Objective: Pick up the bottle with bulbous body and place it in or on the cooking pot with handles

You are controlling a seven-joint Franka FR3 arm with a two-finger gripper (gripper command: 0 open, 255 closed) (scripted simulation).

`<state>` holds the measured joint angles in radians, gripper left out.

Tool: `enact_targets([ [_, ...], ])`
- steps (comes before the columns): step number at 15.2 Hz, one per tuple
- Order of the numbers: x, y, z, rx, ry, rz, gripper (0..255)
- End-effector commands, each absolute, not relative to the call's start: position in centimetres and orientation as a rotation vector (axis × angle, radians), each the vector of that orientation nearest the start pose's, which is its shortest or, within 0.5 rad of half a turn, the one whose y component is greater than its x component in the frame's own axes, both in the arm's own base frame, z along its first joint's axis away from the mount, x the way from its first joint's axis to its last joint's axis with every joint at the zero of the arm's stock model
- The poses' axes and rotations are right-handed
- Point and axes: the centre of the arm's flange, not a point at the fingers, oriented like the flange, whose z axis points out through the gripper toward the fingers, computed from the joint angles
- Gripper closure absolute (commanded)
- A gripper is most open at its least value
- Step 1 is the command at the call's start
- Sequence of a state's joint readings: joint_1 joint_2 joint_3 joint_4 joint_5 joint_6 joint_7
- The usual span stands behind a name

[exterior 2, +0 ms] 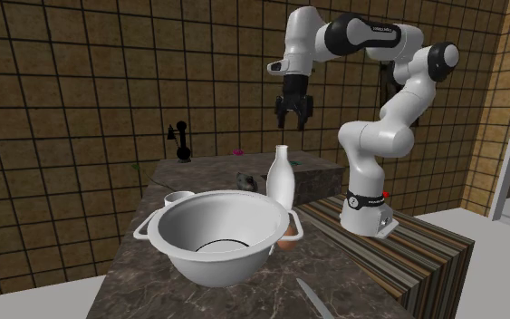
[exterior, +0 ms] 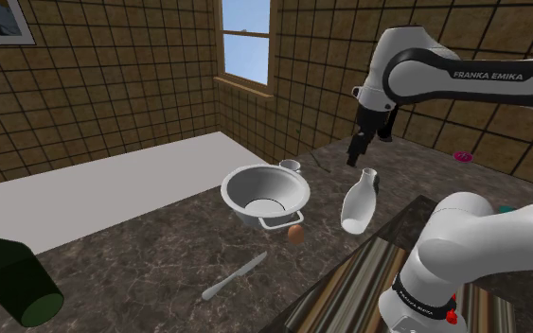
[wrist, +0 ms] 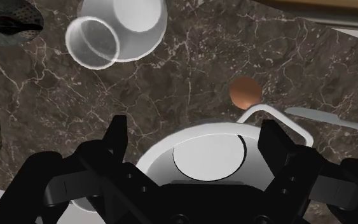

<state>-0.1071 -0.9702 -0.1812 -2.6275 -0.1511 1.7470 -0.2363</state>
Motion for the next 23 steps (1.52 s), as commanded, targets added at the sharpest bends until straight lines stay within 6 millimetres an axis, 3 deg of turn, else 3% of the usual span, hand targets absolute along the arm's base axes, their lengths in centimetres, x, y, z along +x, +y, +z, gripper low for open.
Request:
enact_targets([
  [1, 24.6, -11.6, 51.0, -3.155, -0.067, -0.14, 0],
  [8, 20.1, -18.4, 46.4, -3.144, -0.068, -0.18, 0],
  [16, 20.6, -18.4, 42.4, -3.144, -0.068, -0.18, 0],
  [23, 20.6, -18.4, 42.4, -3.144, -0.068, -0.18, 0],
])
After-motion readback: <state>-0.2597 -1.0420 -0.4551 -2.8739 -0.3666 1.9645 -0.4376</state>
